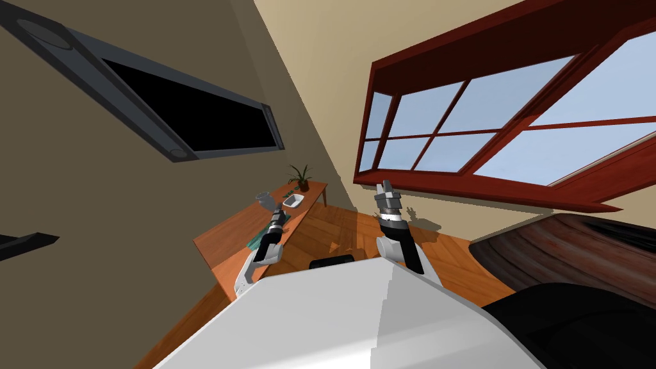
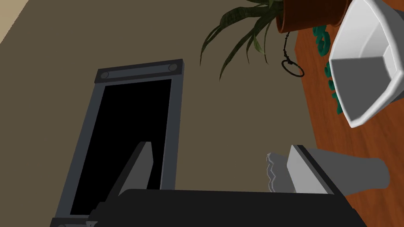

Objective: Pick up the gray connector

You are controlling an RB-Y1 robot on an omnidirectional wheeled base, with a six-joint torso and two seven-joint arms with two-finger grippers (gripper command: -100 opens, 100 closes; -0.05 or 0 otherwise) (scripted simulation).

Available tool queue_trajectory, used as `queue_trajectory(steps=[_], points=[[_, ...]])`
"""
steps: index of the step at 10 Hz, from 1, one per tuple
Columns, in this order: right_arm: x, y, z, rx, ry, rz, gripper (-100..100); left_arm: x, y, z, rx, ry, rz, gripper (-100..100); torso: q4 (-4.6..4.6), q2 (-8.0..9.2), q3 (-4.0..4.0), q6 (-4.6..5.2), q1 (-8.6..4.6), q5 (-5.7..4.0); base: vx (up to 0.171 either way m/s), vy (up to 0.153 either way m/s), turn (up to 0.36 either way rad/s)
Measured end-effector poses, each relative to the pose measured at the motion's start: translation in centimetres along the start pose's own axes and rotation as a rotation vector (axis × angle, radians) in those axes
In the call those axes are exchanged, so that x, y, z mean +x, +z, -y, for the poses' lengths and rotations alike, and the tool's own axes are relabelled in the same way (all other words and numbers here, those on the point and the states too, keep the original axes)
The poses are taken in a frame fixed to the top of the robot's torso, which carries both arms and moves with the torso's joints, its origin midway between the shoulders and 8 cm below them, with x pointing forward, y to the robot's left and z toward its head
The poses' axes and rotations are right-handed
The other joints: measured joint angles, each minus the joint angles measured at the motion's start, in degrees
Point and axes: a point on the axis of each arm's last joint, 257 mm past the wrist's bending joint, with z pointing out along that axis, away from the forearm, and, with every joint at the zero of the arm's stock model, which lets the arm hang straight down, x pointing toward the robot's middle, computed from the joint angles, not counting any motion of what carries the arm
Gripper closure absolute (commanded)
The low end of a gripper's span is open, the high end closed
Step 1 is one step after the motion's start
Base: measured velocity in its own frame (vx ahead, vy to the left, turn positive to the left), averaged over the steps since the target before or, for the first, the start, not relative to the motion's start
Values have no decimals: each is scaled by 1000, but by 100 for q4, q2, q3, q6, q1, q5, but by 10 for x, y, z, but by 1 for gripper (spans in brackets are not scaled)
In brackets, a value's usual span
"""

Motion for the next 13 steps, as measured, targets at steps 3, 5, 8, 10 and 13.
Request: queue_trajectory(steps=[3, 5, 8, 10, 13], points=[[0, 0, 0, 0, 0, 0, 0, -3, 7, -31, -84, -26, 13, -100, 0, 0, 0, -1, 12, 3, 8, 1, -1], [0, 0, 0, 0, 0, 0, 0, 0, 6, -59, -162, -52, 21, -100, 0, 0, 0, -1, 18, 4, 9, 18, -1], [0, 0, 0, 0, 0, 0, 0, 3, 6, -100, -280, -84, 27, -100, 0, 1, 1, -1, 29, 6, 8, 43, -5], [0, 0, 0, 0, 0, 0, 0, 8, 7, -122, -342, -95, 25, -100, 0, 1, 1, -2, 27, 6, 3, 35, -5], [0, 0, 0, 0, 0, 0, 0, 14, 2, -155, -448, -106, 19, -100, 0, 3, 2, -2, 36, 8, 2, 62, -12]])
